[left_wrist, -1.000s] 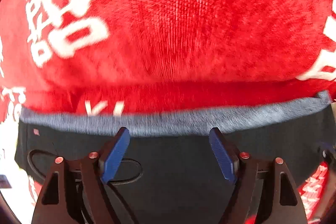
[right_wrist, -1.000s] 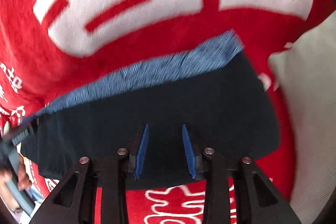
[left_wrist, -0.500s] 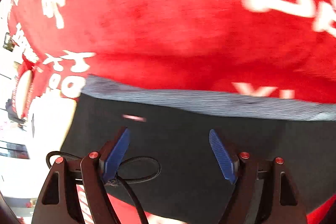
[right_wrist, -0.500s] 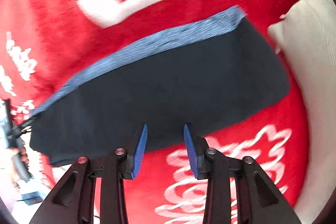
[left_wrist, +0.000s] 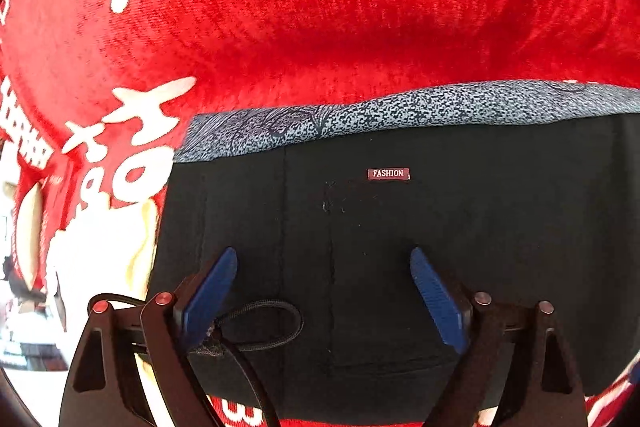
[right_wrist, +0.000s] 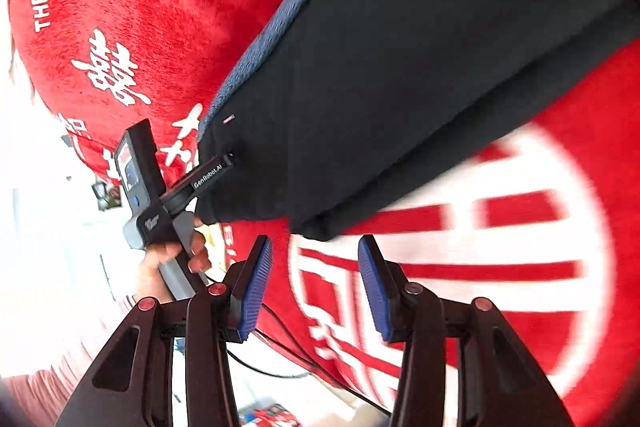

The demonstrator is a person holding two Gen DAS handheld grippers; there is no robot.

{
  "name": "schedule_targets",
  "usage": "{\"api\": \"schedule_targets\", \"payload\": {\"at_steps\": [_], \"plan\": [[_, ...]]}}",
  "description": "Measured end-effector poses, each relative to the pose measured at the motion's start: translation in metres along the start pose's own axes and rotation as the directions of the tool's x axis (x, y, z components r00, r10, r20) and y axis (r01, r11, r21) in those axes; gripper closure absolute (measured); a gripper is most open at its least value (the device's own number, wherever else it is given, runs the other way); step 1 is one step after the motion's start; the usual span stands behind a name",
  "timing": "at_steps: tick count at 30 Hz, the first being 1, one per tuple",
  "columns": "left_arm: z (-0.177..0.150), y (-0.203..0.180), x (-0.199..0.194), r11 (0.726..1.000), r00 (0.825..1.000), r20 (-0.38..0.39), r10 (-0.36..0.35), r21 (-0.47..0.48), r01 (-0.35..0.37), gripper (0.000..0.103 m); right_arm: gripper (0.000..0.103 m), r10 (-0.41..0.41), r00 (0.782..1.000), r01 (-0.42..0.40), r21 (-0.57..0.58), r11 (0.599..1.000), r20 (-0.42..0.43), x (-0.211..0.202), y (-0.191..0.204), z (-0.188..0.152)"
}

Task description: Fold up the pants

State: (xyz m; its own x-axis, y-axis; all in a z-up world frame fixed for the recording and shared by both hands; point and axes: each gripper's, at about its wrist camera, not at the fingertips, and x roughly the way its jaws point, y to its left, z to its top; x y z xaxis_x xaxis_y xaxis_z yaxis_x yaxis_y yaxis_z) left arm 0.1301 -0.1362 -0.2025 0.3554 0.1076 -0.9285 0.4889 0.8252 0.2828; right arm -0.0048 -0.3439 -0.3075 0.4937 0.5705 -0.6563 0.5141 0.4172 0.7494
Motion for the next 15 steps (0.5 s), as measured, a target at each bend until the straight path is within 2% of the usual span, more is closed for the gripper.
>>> {"api": "schedule_targets", "payload": {"at_steps": [1, 3, 8, 9, 10, 13, 15], "plan": [[-0.001, 0.004, 0.002, 1.000, 1.000, 0.010, -0.014, 0.007, 0.014, 0.013, 0.054, -0.003, 1.000, 0.003, 0.007, 1.000, 0.014, 0.012, 0.003, 0.001], [-0.003, 0.006, 0.002, 1.000, 0.999, 0.024, -0.028, 0.011, 0.028, 0.012, 0.054, -0.012, 0.999, 0.012, 0.009, 1.000, 0.034, -0.020, -0.005, -0.016], [-0.006, 0.012, 0.007, 0.999, 0.997, 0.056, -0.044, 0.014, 0.044, 0.012, 0.055, -0.001, 0.997, -0.004, 0.057, 0.998, 0.081, -0.025, -0.002, -0.011], [-0.006, 0.012, 0.007, 0.999, 0.998, 0.053, -0.046, 0.017, 0.045, 0.012, 0.062, 0.001, 0.996, -0.008, 0.076, 0.997, 0.084, -0.023, -0.001, -0.008], [-0.005, 0.013, 0.005, 0.999, 0.998, 0.046, -0.045, 0.025, 0.044, 0.012, 0.097, -0.023, 0.995, 0.015, 0.091, 0.996, 0.094, -0.024, 0.001, -0.004], [-0.008, 0.021, 0.006, 0.998, 0.998, 0.038, -0.055, 0.036, 0.054, 0.012, 0.096, -0.047, 0.990, 0.042, 0.044, 0.998, 0.130, -0.037, 0.019, -0.007], [-0.012, 0.031, 0.010, 0.997, 0.996, 0.032, -0.079, 0.016, 0.079, 0.006, 0.096, -0.105, 0.986, 0.105, 0.010, 0.994, 0.126, -0.039, 0.022, -0.021]]}}
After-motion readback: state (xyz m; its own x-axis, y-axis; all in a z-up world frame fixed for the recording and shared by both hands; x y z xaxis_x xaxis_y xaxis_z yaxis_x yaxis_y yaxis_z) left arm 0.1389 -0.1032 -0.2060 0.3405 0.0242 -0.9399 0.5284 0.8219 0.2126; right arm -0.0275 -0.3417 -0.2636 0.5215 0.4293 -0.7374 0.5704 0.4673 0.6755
